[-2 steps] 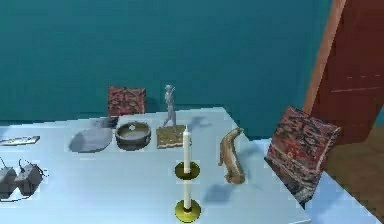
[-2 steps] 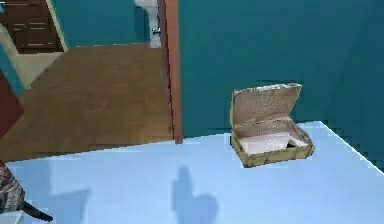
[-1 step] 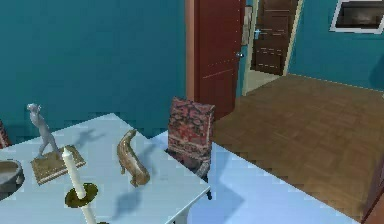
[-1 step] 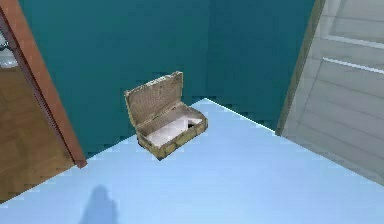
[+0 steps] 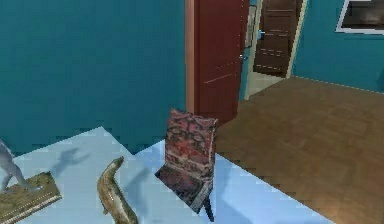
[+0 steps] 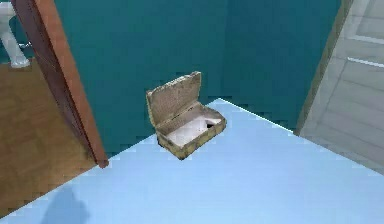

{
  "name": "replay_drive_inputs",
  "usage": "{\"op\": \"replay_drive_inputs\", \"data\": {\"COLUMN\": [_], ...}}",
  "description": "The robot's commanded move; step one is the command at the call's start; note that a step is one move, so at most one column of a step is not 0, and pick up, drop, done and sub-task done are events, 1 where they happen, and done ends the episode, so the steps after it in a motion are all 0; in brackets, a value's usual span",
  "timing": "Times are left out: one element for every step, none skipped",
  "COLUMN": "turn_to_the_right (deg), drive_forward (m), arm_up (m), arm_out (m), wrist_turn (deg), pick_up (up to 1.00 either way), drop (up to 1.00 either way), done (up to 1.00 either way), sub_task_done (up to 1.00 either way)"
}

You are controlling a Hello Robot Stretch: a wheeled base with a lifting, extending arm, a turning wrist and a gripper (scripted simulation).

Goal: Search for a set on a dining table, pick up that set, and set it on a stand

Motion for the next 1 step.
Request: {"op": "replay_drive_inputs", "data": {"turn_to_the_right": [45.0], "drive_forward": [0.0], "arm_up": [0.0], "arm_out": [0.0], "wrist_turn": [0.0], "pick_up": [0.0], "drop": [0.0], "done": [0.0], "sub_task_done": [0.0]}}
